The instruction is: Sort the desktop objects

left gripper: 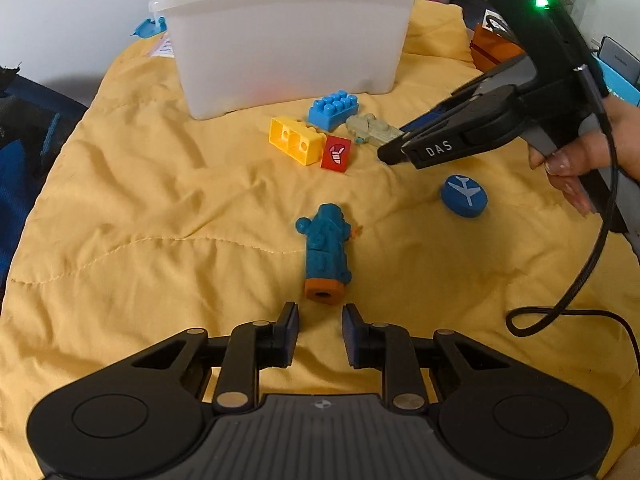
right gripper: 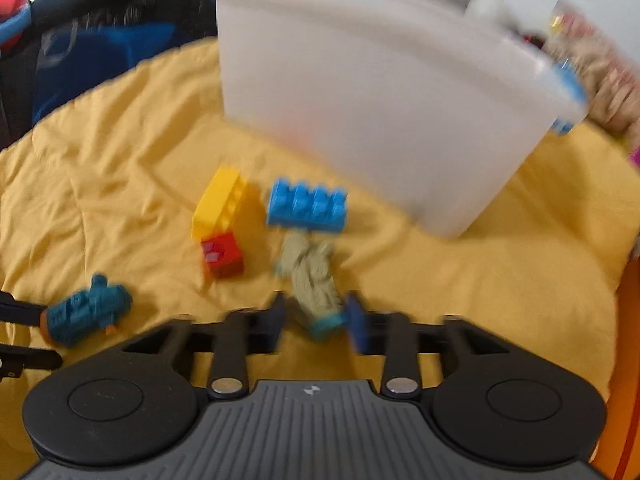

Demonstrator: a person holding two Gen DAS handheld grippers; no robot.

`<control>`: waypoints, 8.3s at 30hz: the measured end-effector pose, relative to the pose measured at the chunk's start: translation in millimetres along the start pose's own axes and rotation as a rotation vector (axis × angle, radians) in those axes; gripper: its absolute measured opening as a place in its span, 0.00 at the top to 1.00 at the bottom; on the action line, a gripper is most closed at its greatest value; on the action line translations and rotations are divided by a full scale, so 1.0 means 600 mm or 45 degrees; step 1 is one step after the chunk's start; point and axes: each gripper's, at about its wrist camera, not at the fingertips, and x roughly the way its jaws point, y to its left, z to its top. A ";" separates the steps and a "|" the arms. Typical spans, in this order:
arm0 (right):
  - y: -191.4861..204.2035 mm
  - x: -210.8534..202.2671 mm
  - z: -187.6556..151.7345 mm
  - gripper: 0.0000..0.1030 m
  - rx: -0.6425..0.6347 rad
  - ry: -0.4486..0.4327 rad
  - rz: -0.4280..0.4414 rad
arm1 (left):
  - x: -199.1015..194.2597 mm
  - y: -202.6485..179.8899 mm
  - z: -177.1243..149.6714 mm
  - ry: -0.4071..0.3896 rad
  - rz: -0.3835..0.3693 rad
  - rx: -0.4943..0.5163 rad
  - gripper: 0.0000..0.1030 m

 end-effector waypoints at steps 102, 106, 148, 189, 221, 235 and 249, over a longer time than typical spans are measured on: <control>-0.101 -0.141 0.164 0.48 0.300 -0.361 -0.179 | -0.101 0.055 0.291 -0.548 0.029 -0.052 0.42; -0.096 -0.156 0.088 0.47 0.377 -0.356 -0.168 | -0.065 0.025 0.215 -0.441 -0.012 -0.091 0.42; 0.015 0.062 0.071 0.43 -0.717 -0.092 0.101 | -0.029 0.051 0.002 -0.003 -0.241 -0.229 0.68; 0.068 -0.120 -0.176 0.38 0.032 0.017 -0.070 | -0.013 -0.049 -0.009 -0.016 0.279 0.297 0.76; -0.006 -0.146 -0.178 0.67 0.829 0.041 0.250 | -0.037 -0.053 0.009 -0.061 -0.021 0.064 0.63; 0.066 -0.111 -0.138 0.69 0.553 0.056 0.272 | -0.032 -0.033 0.003 -0.041 -0.065 0.034 0.61; 0.055 -0.113 -0.141 0.62 0.371 0.070 0.076 | -0.023 -0.040 -0.001 0.008 -0.062 0.034 0.56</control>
